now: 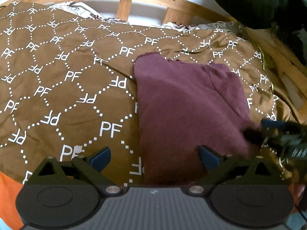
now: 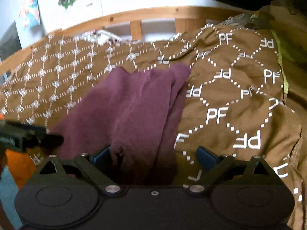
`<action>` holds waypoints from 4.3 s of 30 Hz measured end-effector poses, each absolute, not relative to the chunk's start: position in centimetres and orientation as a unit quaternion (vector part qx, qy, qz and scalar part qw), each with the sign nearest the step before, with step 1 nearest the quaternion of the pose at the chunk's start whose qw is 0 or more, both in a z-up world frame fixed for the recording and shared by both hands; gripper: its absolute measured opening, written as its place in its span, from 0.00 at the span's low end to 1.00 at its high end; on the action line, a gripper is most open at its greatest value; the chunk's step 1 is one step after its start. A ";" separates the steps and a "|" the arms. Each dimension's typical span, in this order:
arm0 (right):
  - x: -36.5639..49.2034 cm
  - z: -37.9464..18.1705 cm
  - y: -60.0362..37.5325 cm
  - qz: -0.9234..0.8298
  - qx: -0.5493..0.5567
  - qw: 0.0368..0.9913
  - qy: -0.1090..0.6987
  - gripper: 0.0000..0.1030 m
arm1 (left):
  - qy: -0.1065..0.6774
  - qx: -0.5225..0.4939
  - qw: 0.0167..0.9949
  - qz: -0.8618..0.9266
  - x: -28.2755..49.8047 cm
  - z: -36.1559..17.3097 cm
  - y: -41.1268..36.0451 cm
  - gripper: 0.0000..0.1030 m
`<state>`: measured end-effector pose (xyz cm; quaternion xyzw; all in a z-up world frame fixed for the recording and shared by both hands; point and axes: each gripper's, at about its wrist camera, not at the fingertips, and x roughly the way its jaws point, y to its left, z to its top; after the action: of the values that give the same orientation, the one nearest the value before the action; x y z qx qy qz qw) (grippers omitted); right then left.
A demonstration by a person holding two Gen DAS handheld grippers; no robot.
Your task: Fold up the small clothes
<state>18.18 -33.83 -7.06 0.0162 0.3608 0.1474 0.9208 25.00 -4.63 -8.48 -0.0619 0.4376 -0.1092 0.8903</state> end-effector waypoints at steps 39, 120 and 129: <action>26.5 -7.8 -33.9 0.166 0.079 0.910 0.372 0.99 | 0.449 -0.101 0.874 -0.157 28.2 -8.4 -5.0 0.99; 30.2 -8.9 -35.1 0.106 0.199 0.882 0.414 0.33 | 0.520 -0.201 0.807 -0.198 30.5 -11.5 -3.3 0.77; 29.6 -6.8 -33.5 0.128 0.156 0.902 0.382 0.22 | 0.498 -0.184 0.822 -0.205 29.7 -10.1 -3.2 0.52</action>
<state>29.56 -33.53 -6.81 0.1556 0.3819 0.1284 0.9019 29.70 -3.23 -10.11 -0.1837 0.4984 -0.2048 0.8221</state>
